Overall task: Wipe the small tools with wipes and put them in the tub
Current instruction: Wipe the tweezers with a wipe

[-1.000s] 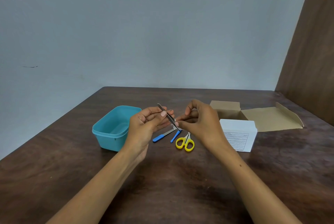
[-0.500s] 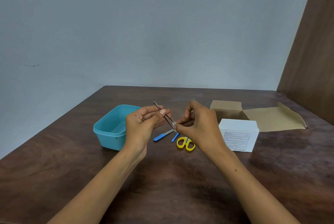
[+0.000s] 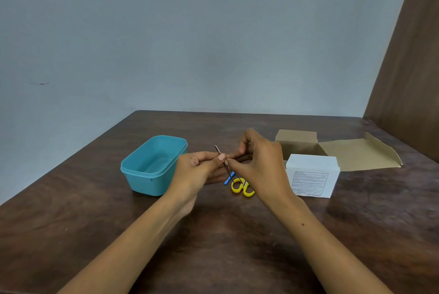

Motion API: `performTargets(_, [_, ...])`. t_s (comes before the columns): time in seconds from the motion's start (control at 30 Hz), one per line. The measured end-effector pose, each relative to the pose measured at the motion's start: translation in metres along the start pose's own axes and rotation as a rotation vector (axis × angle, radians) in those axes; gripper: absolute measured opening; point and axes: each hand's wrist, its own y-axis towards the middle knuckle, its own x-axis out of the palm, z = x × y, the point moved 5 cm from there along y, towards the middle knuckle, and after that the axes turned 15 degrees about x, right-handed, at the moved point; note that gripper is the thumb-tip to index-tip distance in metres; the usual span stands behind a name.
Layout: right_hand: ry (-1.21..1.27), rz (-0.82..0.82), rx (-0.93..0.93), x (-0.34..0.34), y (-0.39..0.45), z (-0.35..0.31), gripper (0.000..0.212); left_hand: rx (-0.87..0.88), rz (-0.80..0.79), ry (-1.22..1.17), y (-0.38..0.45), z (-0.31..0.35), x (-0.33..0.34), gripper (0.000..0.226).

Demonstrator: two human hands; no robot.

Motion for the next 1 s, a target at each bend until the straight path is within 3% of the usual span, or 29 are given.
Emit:
performTargets(0.37, [-0.008, -0.092, 0.107, 0.008, 0.000, 0.009, 0.046, 0.082, 0.101, 0.044, 0.001, 0.010, -0.003, 0.010])
performTargets(0.57, [0.093, -0.023, 0.052, 0.009, -0.003, 0.000, 0.050, 0.094, 0.061, 0.063, 0.001, 0.008, 0.000, 0.014])
performTargets(0.83, [0.045, -0.099, 0.122, 0.012, -0.003, 0.007, 0.041, 0.070, 0.115, -0.020, 0.002, 0.010, -0.006, 0.011])
performTargets(1.0, [0.249, -0.106, 0.226, 0.008, 0.000, 0.010, 0.039, 0.059, 0.081, -0.009, 0.002, 0.008, -0.003, 0.014])
